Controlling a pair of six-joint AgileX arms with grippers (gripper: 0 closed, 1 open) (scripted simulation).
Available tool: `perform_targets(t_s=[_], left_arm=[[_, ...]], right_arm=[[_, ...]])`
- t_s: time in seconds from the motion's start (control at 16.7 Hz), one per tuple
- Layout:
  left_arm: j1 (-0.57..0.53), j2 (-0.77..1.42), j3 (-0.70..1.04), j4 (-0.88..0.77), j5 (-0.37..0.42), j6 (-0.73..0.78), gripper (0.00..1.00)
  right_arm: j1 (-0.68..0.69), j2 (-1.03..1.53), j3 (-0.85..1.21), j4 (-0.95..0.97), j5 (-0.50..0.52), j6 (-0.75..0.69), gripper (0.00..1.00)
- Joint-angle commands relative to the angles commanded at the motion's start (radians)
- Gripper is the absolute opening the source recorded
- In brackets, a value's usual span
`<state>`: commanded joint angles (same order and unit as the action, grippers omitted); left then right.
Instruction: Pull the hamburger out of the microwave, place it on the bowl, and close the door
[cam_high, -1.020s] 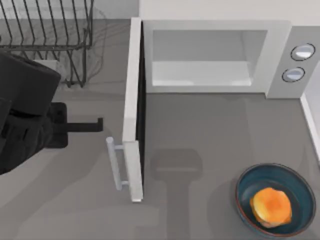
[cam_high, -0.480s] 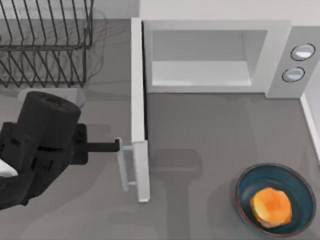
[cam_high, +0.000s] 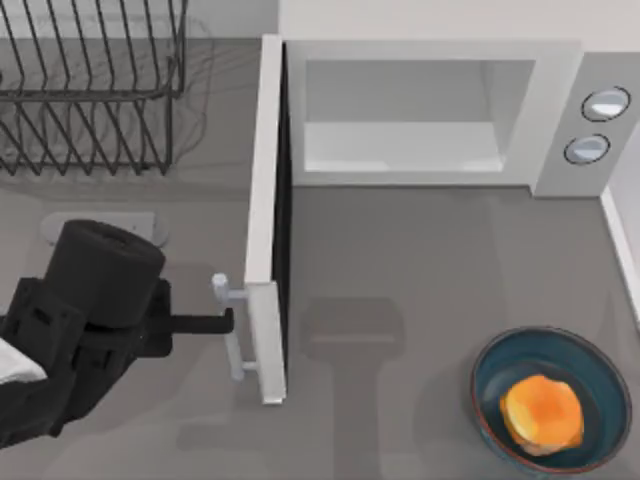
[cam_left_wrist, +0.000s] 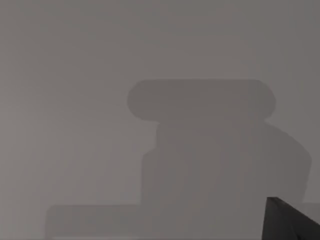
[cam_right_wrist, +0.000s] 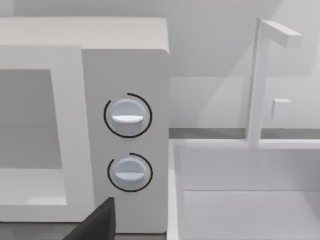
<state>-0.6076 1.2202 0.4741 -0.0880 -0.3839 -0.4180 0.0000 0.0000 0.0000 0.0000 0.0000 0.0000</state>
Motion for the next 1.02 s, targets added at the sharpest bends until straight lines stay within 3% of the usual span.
perform_targets(t_s=[0.18, 0.48, 1.02], left_arm=[[-0.073, 0.073, 0.067, -0.02, -0.05, -0.069, 0.0], [-0.285, 0.283, 0.234, -0.069, -0.172, -0.245, 0.0], [-0.356, 0.382, 0.335, -0.115, -0.213, -0.317, 0.0]], right_arm=[[0.0, 0.0, 0.0, 0.0, 0.0, 0.0, 1.0], [0.0, 0.0, 0.0, 0.0, 0.0, 0.0, 1.0], [0.0, 0.0, 0.0, 0.0, 0.0, 0.0, 1.0]])
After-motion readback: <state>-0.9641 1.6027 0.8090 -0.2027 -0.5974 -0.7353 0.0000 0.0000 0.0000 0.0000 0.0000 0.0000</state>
